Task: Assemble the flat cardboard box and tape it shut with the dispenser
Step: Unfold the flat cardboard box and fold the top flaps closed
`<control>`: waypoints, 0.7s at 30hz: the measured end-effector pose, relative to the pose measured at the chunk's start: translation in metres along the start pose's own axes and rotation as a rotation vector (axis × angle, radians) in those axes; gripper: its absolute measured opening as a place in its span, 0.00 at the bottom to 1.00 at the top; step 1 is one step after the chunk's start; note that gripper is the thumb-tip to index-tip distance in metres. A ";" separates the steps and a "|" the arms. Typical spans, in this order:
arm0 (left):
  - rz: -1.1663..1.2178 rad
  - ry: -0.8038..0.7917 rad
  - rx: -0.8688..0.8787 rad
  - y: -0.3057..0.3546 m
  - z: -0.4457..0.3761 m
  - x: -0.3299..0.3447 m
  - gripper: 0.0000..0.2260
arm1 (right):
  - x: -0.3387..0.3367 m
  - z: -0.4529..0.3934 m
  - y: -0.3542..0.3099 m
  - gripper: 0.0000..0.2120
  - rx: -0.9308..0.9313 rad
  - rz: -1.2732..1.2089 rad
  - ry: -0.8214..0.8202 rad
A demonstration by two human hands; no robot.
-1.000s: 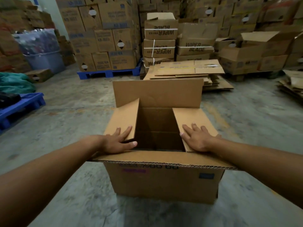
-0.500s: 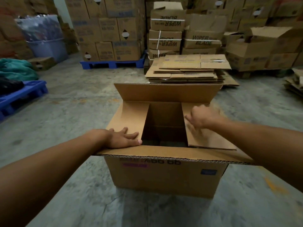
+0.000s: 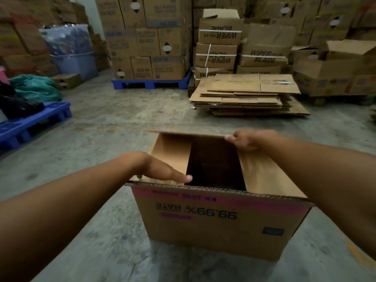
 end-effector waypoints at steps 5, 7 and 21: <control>0.104 -0.231 0.315 0.057 0.046 -0.004 0.41 | 0.031 0.020 0.001 0.45 0.023 0.119 -0.329; 0.009 -0.220 0.360 0.071 0.060 -0.006 0.30 | 0.028 0.023 0.002 0.45 0.038 0.114 -0.372; -0.237 0.682 0.148 0.024 -0.053 -0.070 0.37 | 0.005 0.014 -0.014 0.37 0.032 0.021 -0.423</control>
Point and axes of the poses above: each hand's wrist, its own z-axis away from the middle knuckle, its own x-axis out of the palm, y = z × x, the point moved 9 cm from there along -z, towards the middle knuckle, and after that the axes turned 4 degrees about z, right-handed, at the moved point
